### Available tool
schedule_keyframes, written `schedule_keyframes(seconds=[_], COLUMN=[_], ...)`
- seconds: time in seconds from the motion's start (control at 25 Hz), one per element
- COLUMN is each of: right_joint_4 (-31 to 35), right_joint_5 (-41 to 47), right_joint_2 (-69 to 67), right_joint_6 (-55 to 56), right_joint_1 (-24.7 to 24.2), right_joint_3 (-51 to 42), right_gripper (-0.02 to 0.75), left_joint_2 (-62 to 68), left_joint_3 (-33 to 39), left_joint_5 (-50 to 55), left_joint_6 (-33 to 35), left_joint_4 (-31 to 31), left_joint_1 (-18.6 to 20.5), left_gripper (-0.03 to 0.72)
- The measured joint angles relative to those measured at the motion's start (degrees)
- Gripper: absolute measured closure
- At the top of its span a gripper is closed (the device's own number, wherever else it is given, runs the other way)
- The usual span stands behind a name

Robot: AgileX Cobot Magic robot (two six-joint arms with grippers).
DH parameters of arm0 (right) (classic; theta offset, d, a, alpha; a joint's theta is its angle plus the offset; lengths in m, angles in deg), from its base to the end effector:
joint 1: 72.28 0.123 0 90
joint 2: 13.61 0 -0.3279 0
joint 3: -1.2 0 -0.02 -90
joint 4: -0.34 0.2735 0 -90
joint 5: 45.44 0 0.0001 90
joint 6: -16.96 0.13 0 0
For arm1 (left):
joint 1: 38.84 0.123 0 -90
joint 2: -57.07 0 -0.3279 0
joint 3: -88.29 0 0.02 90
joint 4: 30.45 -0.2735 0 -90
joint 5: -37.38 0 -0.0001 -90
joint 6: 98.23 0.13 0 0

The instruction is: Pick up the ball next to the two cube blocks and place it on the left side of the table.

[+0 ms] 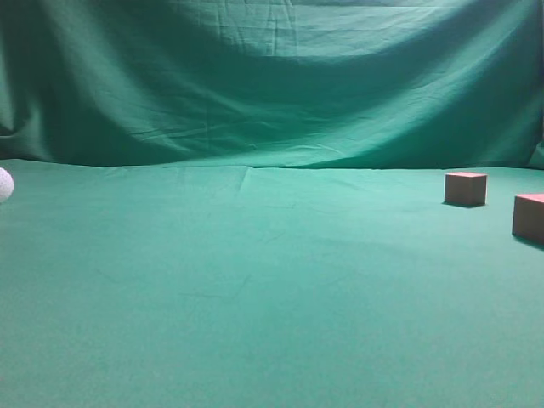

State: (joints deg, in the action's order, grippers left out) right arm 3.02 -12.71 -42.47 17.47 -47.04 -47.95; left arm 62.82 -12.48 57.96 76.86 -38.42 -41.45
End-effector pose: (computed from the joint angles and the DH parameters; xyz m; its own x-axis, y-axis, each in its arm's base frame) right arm 0.0870 0.0446 0.3116 -0.3411 -0.1075 -0.9339 -0.4317 0.9004 0.0541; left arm 0.0698 0.0032 0.1652 -0.2647 0.0567 -0.9627 0.0104 0.9984 0.0559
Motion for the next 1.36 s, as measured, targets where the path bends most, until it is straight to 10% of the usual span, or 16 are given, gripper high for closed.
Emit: schedule_keyframes(seconds=[0.48, 1.36], right_joint_4=[-1.3, -1.8], right_joint_5=[-7.6, -9.3], right_joint_2=[22.1, 22.7], right_joint_6=[0.0, -0.4], right_joint_1=[-18.7, -20.3], right_joint_3=[-25.4, -30.4], right_gripper=[0.738, 0.738], left_joint_2=[0.0, 0.0], left_joint_3=[0.0, 0.0], left_joint_5=[0.0, 0.0], left_joint_6=[0.0, 0.0], left_joint_4=[0.0, 0.0], left_joint_1=[0.0, 0.0], left_gripper=[0.688, 0.688])
